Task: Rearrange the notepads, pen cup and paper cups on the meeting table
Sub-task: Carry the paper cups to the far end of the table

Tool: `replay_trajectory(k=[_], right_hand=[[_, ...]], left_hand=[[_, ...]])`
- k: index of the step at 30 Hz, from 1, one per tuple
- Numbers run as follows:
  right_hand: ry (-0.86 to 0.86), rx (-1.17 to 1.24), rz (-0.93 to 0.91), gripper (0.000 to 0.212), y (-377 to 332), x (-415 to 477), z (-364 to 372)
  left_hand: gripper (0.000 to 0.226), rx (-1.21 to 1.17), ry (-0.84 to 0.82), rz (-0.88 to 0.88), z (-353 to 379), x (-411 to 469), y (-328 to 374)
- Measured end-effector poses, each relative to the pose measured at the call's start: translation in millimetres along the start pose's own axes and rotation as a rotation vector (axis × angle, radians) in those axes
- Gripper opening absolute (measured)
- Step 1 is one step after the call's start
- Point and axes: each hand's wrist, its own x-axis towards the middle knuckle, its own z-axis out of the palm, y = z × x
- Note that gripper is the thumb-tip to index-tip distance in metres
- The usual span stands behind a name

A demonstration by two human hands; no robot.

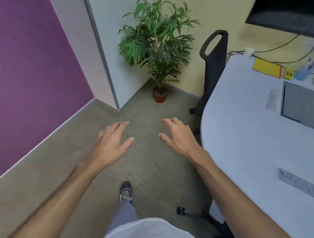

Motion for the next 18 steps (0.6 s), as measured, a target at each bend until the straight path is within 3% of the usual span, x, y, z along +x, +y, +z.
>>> replay_trajectory(k=[9,18], right_hand=[[0.111,0.071,0.285,0.056,51.5,107.6,-23.5],[0.286,0.131,0.641,0.057,92.5,157.9,-67.2]], left_hand=[[0.061,-0.004,-0.122,0.291,2.0,190.2,-6.6],[0.064,0.066,-0.257,0.667,5.4,347.8,41.1]])
